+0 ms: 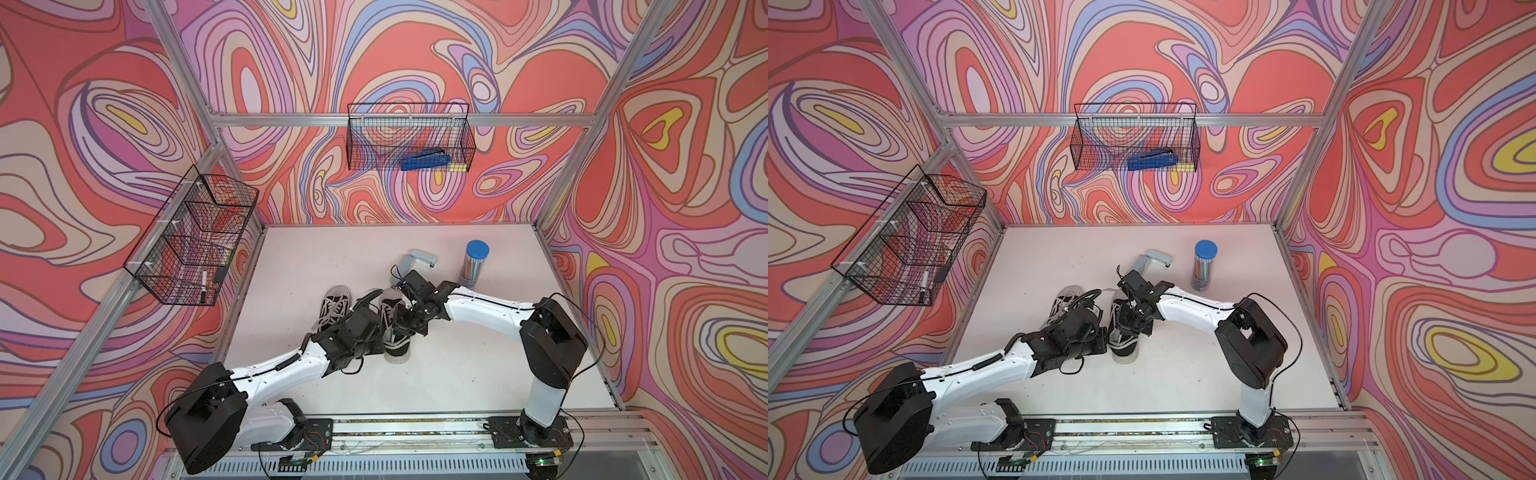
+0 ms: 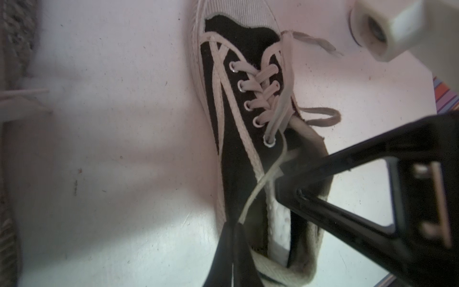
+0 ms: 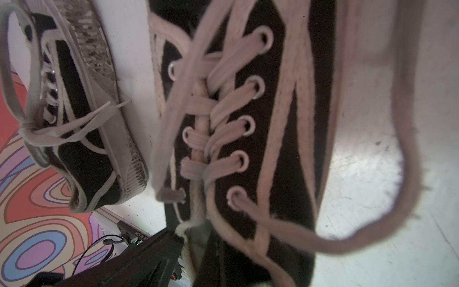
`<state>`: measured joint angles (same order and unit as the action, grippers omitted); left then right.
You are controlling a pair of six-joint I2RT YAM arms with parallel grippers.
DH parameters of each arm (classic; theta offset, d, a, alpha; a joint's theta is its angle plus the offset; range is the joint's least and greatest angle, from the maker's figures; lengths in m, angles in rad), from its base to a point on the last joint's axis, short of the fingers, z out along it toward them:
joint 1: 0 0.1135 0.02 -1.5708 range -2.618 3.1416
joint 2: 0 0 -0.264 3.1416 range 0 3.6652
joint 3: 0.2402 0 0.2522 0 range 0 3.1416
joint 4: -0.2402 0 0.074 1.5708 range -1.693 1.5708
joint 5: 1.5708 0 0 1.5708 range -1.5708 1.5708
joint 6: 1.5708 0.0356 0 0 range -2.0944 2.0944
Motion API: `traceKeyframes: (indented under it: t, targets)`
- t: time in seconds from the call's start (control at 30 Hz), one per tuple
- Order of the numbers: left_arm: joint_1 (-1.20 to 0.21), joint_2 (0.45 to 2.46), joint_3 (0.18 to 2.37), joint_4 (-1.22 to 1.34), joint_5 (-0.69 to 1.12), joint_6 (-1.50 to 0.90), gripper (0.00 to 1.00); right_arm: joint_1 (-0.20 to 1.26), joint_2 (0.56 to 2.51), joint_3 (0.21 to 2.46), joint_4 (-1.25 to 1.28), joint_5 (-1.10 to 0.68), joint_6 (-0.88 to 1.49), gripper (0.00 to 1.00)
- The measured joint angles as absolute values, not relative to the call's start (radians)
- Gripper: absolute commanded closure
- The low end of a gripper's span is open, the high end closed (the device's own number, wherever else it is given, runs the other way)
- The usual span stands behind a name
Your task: Remove the insole from the shoe
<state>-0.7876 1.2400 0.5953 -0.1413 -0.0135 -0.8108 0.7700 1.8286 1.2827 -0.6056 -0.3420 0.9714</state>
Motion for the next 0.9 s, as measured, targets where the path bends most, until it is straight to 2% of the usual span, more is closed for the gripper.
traceKeyframes:
  t: [0.3,0.53,0.6,0.7,0.9]
  targets:
    - [-0.788,1.254,0.595,-0.142,-0.028,-0.770,1.00,0.685,1.792,1.243,-0.545,-0.432,1.025,1.00]
    - [-0.791,1.250,0.596,-0.146,-0.041,-0.759,1.00,0.680,1.792,1.228,-0.503,-0.469,1.054,1.00]
    - [-0.792,1.237,0.598,-0.153,-0.053,-0.759,0.88,0.680,1.792,1.225,-0.496,-0.472,1.060,1.00]
    - [-0.792,1.192,0.603,-0.184,-0.068,-0.759,0.77,0.680,1.794,1.224,-0.477,-0.476,1.063,1.00]
    - [-0.792,1.044,0.612,-0.206,-0.079,-0.760,0.62,0.671,1.794,1.216,-0.453,-0.471,1.068,1.00]
